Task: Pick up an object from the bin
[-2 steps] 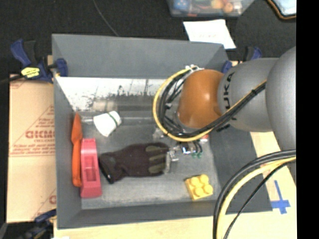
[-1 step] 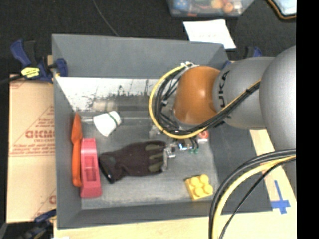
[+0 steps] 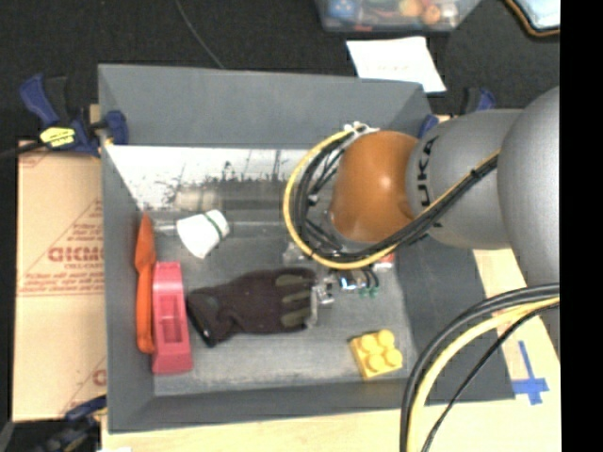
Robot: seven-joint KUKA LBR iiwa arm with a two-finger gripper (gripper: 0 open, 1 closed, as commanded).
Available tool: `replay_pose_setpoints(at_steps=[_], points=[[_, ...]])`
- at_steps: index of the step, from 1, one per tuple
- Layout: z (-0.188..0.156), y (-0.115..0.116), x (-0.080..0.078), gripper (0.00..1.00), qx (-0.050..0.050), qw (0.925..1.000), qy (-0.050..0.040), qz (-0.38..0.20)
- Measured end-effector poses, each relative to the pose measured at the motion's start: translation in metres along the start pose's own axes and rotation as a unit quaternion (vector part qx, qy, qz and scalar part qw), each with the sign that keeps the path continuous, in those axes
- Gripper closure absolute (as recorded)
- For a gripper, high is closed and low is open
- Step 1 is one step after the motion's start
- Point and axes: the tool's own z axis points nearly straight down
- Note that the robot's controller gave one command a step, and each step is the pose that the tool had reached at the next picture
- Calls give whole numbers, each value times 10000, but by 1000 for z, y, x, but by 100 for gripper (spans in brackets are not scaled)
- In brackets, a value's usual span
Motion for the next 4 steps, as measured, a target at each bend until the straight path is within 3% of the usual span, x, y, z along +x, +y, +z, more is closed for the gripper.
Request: replay_pose_setpoints(at_steps=[1, 2, 3, 4], points=[[-52, 5, -47, 0, 5, 9788, -7, -2047], [-79, 1, 15, 0, 0, 9997, 30, -253], [-30, 16, -6, 0, 22, 9765, -35, -2155], [-3, 14, -1, 0, 6, 9858, -4, -1680]])
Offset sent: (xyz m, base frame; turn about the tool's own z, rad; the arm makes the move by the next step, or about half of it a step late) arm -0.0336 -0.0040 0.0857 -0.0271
